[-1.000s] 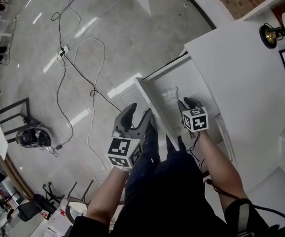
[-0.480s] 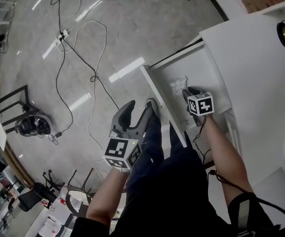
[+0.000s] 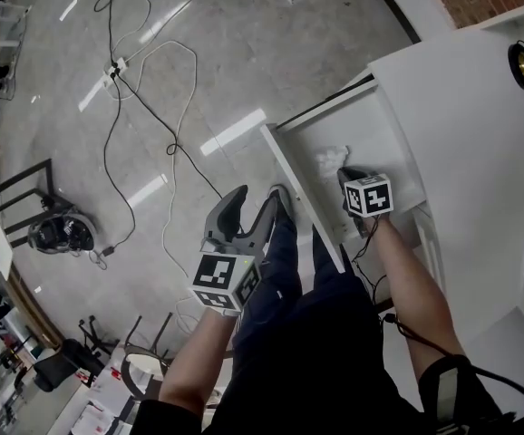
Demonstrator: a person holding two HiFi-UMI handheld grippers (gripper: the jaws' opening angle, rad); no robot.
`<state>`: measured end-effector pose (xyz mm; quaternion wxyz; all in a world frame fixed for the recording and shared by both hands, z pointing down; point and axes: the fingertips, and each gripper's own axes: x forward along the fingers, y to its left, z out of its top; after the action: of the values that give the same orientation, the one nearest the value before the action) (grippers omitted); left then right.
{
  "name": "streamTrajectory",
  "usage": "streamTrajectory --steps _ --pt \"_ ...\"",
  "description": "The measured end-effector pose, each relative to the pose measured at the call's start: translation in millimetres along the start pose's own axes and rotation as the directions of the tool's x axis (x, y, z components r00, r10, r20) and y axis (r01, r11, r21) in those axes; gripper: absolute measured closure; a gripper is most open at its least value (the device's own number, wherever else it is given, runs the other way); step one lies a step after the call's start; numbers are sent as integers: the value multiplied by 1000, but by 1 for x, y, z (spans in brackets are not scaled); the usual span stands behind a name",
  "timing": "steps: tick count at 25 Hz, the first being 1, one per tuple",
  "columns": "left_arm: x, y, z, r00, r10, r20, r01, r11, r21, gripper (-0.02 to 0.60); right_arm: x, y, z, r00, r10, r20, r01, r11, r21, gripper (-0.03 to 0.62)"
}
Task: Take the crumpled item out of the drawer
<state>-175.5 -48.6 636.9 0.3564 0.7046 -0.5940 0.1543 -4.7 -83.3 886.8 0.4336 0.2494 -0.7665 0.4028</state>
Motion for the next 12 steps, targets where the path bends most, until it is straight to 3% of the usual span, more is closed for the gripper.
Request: streamTrajectory --steps 12 --pt "-9 -35 54 995 -63 72 58 996 69 376 -70 19 40 986 -19 165 18 1000 7 591"
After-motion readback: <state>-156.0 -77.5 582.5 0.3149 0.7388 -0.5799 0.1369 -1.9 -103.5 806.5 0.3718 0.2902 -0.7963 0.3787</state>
